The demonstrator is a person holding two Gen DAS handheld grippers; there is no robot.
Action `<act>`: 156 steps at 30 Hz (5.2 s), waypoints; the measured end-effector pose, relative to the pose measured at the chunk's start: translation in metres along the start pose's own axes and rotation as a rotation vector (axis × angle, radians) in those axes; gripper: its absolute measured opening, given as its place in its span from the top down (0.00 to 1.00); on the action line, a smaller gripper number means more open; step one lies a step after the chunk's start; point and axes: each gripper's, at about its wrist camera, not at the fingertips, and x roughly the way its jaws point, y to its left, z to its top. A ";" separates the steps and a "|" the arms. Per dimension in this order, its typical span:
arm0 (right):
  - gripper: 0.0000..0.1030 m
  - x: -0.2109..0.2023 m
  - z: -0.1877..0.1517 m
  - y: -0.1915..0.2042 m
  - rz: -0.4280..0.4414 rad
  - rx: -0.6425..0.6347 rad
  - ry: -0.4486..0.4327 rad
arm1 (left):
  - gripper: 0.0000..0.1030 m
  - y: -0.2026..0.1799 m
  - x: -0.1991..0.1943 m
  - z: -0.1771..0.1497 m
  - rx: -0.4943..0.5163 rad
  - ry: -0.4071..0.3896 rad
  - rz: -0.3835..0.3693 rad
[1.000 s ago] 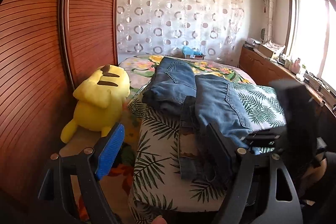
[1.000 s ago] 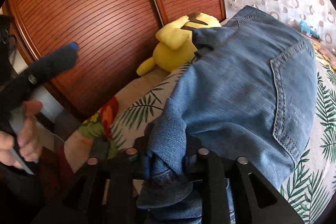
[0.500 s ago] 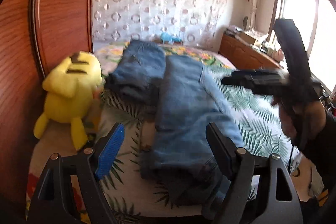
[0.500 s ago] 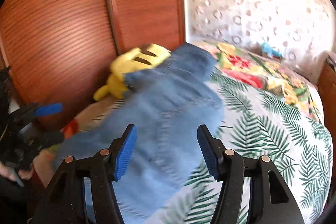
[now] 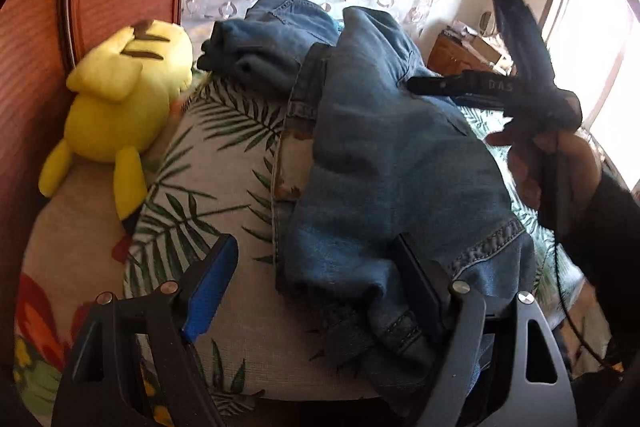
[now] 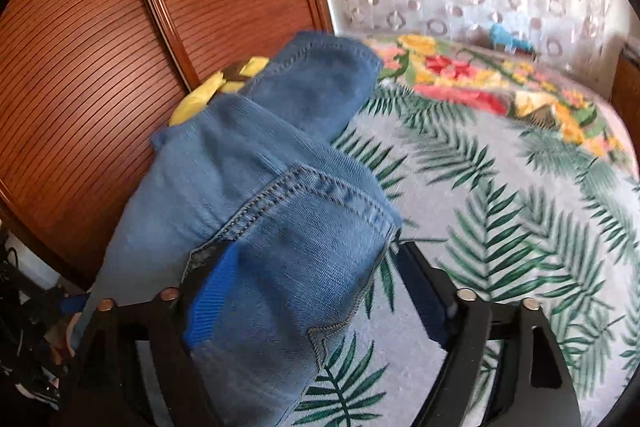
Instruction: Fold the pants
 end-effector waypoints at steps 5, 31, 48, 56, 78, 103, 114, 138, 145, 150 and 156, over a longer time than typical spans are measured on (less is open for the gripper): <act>0.12 0.016 0.006 -0.011 0.053 0.053 0.027 | 0.26 0.001 0.000 -0.007 -0.014 -0.029 -0.039; 0.79 -0.065 0.063 0.036 0.169 -0.126 -0.202 | 0.92 -0.014 -0.058 0.018 -0.010 -0.213 -0.165; 0.79 0.030 0.196 -0.012 0.310 -0.062 -0.330 | 0.92 0.062 -0.021 0.175 0.053 -0.279 0.014; 0.73 0.170 0.210 -0.090 0.198 0.030 -0.110 | 0.92 0.084 0.075 0.204 0.081 -0.097 0.080; 0.39 0.107 0.159 -0.044 -0.134 -0.097 -0.176 | 0.63 0.064 0.044 0.185 0.143 -0.167 0.185; 0.39 -0.167 -0.059 -0.017 -0.216 -0.043 -0.352 | 0.01 -0.087 -0.025 0.144 0.292 -0.318 0.024; 0.33 -0.230 -0.110 -0.004 -0.299 0.011 -0.407 | 0.00 -0.139 -0.047 0.126 0.285 -0.325 -0.013; 0.30 -0.300 -0.154 0.044 -0.449 0.055 -0.517 | 0.00 -0.183 -0.084 0.109 0.272 -0.396 0.019; 0.30 -0.301 -0.149 0.036 -0.446 0.060 -0.519 | 0.00 -0.181 -0.080 0.109 0.271 -0.385 0.031; 0.30 -0.300 -0.150 0.034 -0.449 0.057 -0.517 | 0.00 -0.178 -0.079 0.111 0.266 -0.378 0.025; 0.30 -0.300 -0.149 0.034 -0.449 0.058 -0.519 | 0.00 -0.177 -0.078 0.110 0.263 -0.375 0.027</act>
